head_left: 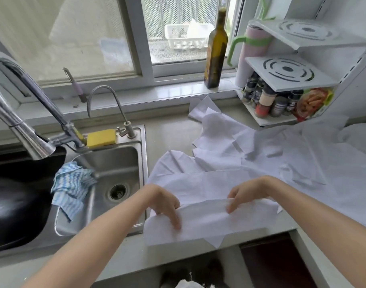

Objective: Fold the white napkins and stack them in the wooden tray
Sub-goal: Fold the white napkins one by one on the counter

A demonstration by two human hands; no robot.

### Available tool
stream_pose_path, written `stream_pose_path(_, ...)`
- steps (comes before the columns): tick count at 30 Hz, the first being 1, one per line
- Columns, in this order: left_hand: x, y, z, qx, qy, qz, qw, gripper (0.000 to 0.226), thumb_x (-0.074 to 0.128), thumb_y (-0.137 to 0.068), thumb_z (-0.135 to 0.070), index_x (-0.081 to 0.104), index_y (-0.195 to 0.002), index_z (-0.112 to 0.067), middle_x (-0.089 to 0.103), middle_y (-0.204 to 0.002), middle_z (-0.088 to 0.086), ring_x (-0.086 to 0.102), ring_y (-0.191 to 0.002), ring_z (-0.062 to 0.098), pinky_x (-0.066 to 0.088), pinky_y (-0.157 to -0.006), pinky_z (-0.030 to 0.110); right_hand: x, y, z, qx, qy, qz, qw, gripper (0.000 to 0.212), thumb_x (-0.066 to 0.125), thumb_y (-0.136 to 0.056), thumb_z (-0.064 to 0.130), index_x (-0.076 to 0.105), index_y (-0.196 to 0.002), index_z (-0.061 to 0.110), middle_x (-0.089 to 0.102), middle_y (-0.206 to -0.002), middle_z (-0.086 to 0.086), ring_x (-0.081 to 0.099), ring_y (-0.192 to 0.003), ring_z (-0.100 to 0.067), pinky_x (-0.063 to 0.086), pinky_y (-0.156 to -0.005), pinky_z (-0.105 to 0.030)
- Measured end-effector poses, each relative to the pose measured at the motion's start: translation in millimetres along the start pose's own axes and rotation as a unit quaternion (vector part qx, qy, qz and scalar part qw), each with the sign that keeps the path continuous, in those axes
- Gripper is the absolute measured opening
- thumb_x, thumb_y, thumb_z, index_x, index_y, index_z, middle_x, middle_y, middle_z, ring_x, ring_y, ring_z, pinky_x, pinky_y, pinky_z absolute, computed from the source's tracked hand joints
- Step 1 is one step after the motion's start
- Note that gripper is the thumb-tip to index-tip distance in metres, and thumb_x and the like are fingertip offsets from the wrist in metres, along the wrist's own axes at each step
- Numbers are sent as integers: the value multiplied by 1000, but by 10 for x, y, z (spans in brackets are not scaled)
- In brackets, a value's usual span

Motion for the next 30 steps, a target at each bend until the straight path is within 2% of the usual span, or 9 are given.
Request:
stream_pose_path(2, -65, -39, 72, -2, -13, -38, 999, 31, 72, -78, -49, 58, -78, -21, 61, -75, -8, 60, -72, 15, 43, -59, 21, -97, -70, 56, -50, -7, -45, 998, 16, 61, -89, 27, 71, -77, 25, 71, -84, 6, 64, -75, -9, 49, -70, -19)
stream_pose_path(4, -275, -59, 131, 9, 0, -164, 986, 31, 66, -84, -46, 55, -73, -19, 57, -75, -3, 53, -69, 17, 37, -58, 25, -295, -187, 77, -72, 19, -161, 984, 24, 54, -93, 22, 60, -70, 22, 63, -79, 5, 56, -75, -14, 41, -62, -21)
stream_pose_path(8, -662, 41, 234, 3, 36, -395, 918, 30, 52, -95, -29, 42, -69, -18, 62, -91, 13, 56, -88, 28, 28, -60, 30, -523, -475, 7, -39, 87, -309, 946, 8, 50, -95, 17, 55, -97, 11, 56, -106, -7, 54, -98, -25, 35, -72, -28)
stream_pose_path(10, -720, 22, 246, -22, 6, -433, 901, 23, 48, -96, -28, 43, -75, -18, 63, -96, 9, 57, -93, 29, 33, -63, 30, -551, -579, -29, -21, 96, -335, 937, 12, 47, -95, 16, 49, -83, 14, 57, -101, -10, 52, -91, -25, 35, -70, -29)
stream_pose_path(12, -740, -54, 251, -46, -9, -458, 888, 18, 46, -95, -27, 46, -79, -18, 63, -98, 7, 58, -96, 29, 37, -66, 31, -594, -644, -47, -7, 107, -375, 921, 17, 44, -93, 15, 45, -76, 16, 59, -97, -11, 53, -87, -26, 35, -67, -28)
stream_pose_path(17, -798, -214, 297, -86, 3, -479, 874, 17, 46, -96, -26, 59, -99, -15, 65, -106, 5, 59, -100, 28, 43, -77, 33, -668, -768, 4, 4, 144, -434, 889, 14, 43, -92, 14, 56, -86, 13, 60, -102, -9, 58, -94, -31, 37, -65, -29)
stream_pose_path(20, -828, -259, 286, -88, -17, -479, 873, 19, 43, -96, -20, 61, -95, -13, 66, -104, 5, 59, -99, 27, 42, -76, 33, -708, -832, 73, -5, 180, -442, 879, 15, 43, -90, 7, 58, -94, 10, 52, -107, -8, 52, -101, -29, 38, -68, -30)
stream_pose_path(24, -897, -288, 265, -104, -64, -481, 868, 23, 42, -94, -15, 64, -91, -9, 63, -106, 6, 58, -98, 27, 42, -72, 32, -743, -905, 75, -12, 198, -441, 875, 17, 45, -88, 3, 59, -95, 9, 50, -108, -8, 48, -104, -28, 38, -73, -31)
stream_pose_path(30, -973, -369, 265, -120, -92, -462, 874, 19, 48, -96, -20, 63, -101, -10, 56, -116, 4, 56, -103, 25, 45, -80, 35, -814, -981, 53, -15, 203, -407, 890, 21, 45, -89, 7, 63, -99, 12, 53, -111, -8, 53, -104, -29, 36, -86, -33)
Point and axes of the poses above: each hand's wrist, its own y-axis away from the middle knuckle, its own x-axis out of the palm, z = x × y, the point moved 6 cm from there along -y, towards the middle knuckle
